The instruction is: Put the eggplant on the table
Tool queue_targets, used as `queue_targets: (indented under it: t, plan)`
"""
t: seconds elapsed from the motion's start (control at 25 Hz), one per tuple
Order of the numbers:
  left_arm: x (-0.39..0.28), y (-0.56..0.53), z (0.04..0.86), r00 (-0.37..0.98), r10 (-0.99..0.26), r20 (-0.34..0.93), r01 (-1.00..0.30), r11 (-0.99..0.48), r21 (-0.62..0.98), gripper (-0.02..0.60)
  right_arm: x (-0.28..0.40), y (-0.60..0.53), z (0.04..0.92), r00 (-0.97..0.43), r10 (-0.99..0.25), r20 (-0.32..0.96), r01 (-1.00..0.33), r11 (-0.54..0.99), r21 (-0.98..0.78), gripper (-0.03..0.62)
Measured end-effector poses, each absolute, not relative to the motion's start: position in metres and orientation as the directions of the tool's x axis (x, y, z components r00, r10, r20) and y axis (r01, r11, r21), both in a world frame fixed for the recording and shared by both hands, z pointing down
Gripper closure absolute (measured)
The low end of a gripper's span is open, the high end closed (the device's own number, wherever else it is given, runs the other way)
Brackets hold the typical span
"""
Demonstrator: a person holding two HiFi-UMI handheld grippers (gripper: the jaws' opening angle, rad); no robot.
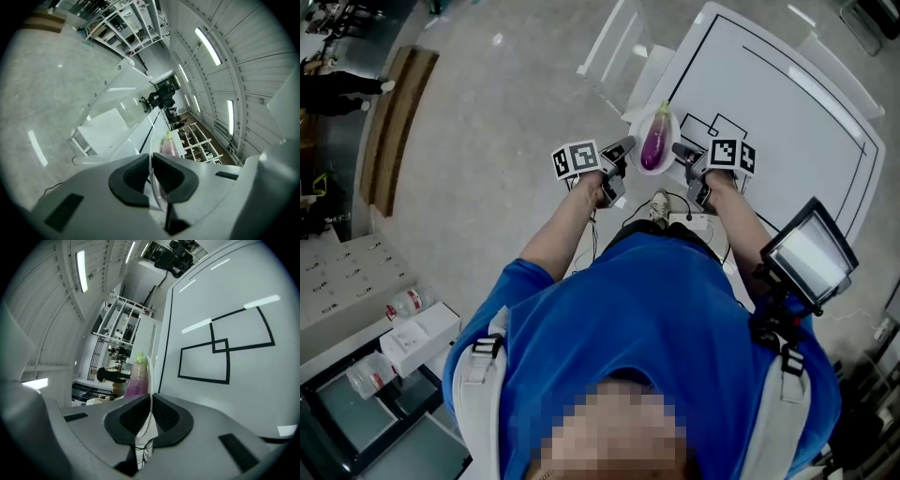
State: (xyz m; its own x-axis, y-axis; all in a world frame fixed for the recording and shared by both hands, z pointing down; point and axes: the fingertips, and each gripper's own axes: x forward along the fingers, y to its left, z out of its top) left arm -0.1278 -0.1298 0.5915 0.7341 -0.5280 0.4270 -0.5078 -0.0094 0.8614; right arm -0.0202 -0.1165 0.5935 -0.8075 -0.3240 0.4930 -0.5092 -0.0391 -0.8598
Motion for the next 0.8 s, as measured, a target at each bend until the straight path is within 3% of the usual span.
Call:
queue_targets:
  t: [0.8]
  plan:
    - [-0.101,-0.138,0.614,0.735,-0.4,0.548,-0.622,-0.073,0.78,0.555,0.002,-0.122,0.614,-0.724,-0.342,0.599,-0.613,-0.078,-0.786,0.582]
